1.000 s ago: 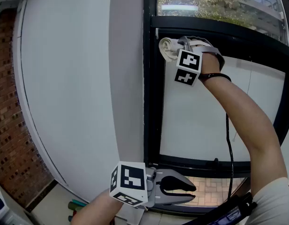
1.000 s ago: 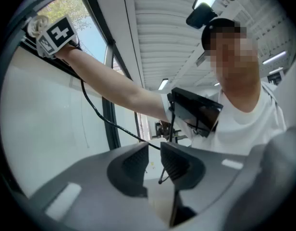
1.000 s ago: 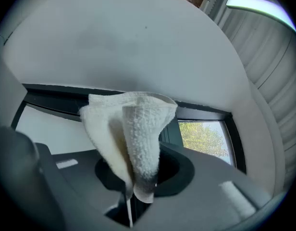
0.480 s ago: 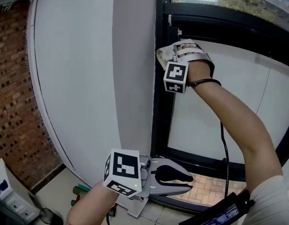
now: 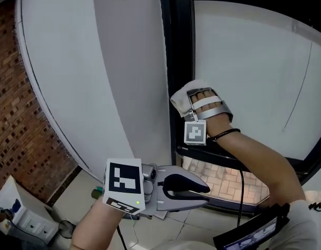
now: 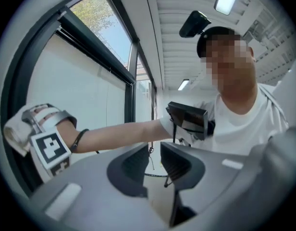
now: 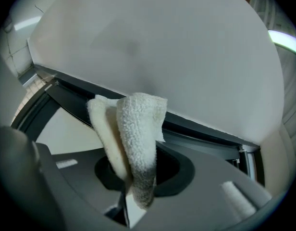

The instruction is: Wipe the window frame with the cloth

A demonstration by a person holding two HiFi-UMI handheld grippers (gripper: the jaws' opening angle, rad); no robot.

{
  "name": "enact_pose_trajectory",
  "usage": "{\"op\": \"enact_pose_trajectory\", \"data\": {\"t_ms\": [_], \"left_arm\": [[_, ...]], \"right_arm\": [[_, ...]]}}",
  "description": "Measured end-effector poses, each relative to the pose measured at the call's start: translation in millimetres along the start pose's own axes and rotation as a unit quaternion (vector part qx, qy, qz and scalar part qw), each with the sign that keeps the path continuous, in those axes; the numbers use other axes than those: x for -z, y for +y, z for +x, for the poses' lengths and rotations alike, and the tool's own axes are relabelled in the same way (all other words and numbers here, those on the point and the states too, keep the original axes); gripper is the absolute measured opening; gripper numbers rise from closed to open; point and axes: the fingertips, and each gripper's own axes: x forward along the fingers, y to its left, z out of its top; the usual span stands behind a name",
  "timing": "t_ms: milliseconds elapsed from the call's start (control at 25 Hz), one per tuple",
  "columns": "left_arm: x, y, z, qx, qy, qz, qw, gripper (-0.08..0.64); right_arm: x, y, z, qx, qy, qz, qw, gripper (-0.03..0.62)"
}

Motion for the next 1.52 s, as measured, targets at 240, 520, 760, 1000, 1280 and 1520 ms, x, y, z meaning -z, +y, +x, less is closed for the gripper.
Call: {"op": "enact_pose_trajectory", "data": {"t_ms": [240,520,760,1000,1280,1520], "left_arm": [[22,-1,-9,0.017,0.019,-0.033,0.9991,0.097],[35,4,-5,0.046,0.032,-0.044,0.9975,0.097],[36,4,-9,0.072,0.023,-0.001,0.9971,0.097],[11,-12,-4,0.122,-0.028,0.031,0.9917,0.097],[-5,-19,8,0.156,-0.042,0.055,0.9853,0.097],[-1,-12,33,0.143,-0.037,0.042,0.9880,0.097]], "right_arm": [[-47,166,-44,-0.105,-0.021,-0.036,0.994,0.081],[-60,346,-77,-0.256,-0.019,-0.064,0.964,0.061],[-31,248,-82,-0.215,-0.027,0.001,0.976,0.074],[102,-42,-79,0.001,0.072,-0.130,0.989,0.074],[165,-294,-58,0.181,0.147,-0.203,0.951,0.074],[179,-309,0,0.138,0.167,-0.288,0.933,0.074]]}}
